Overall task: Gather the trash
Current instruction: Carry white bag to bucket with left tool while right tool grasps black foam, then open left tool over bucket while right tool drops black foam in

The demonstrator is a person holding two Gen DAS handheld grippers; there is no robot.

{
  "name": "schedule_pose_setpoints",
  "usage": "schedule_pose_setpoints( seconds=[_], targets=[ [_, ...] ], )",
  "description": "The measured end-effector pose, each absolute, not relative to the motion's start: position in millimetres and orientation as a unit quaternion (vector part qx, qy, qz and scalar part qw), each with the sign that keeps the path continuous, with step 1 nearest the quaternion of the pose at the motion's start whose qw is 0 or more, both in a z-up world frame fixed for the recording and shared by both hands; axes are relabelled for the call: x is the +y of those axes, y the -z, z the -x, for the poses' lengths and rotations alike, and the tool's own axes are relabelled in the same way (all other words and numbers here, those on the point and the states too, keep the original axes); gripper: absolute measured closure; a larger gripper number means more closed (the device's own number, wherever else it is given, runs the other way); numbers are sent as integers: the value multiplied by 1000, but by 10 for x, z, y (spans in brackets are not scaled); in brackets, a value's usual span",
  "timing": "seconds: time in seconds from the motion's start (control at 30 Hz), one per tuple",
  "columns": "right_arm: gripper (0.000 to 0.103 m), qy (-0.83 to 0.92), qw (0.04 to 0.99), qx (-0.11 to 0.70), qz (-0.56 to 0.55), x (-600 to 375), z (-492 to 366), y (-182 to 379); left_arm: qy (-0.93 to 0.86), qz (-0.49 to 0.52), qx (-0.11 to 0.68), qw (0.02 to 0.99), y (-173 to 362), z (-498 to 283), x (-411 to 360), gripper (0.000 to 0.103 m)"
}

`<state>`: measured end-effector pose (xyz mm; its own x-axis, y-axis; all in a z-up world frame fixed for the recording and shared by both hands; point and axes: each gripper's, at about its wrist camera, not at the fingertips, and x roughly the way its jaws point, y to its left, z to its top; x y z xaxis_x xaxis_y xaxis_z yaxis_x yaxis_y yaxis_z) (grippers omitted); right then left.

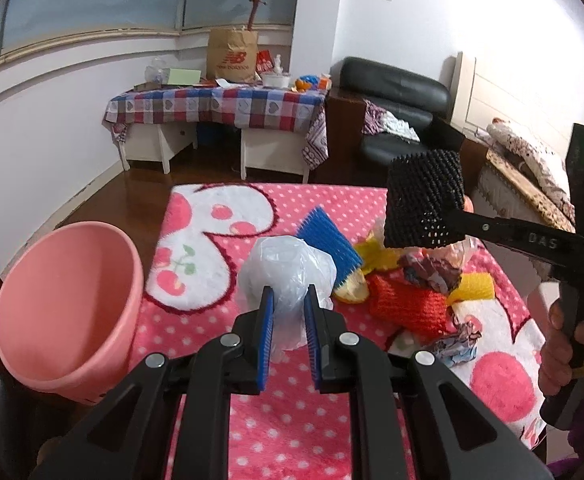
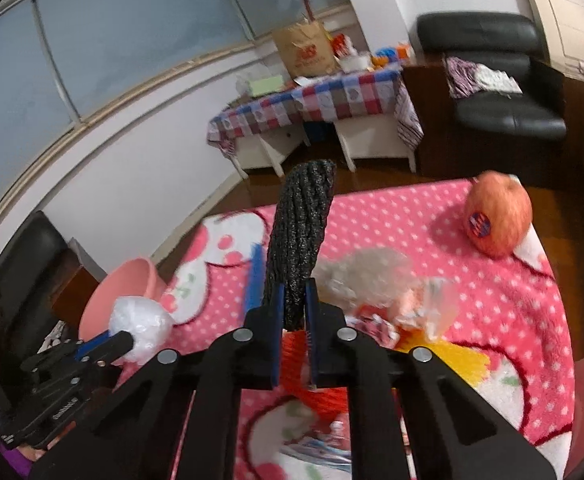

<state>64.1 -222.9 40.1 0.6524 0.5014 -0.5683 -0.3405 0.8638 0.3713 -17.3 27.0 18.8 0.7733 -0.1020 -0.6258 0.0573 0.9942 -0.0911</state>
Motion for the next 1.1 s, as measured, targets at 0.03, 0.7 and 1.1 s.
schedule_pose_setpoints(
  seconds=[0.03, 0.7, 1.1],
  targets=[
    [92, -240, 902, 340, -116, -2201, -634, -447, 39, 35, 330, 942, -210, 186, 302, 89],
    [92, -404, 850, 337, -19, -352, -498, -734, -110, 104, 298, 942, -283, 581, 1645, 89],
    [92, -414, 819, 397, 20, 410, -578, -358, -156, 124, 337, 920, 60, 521, 2108, 88]
  ],
)
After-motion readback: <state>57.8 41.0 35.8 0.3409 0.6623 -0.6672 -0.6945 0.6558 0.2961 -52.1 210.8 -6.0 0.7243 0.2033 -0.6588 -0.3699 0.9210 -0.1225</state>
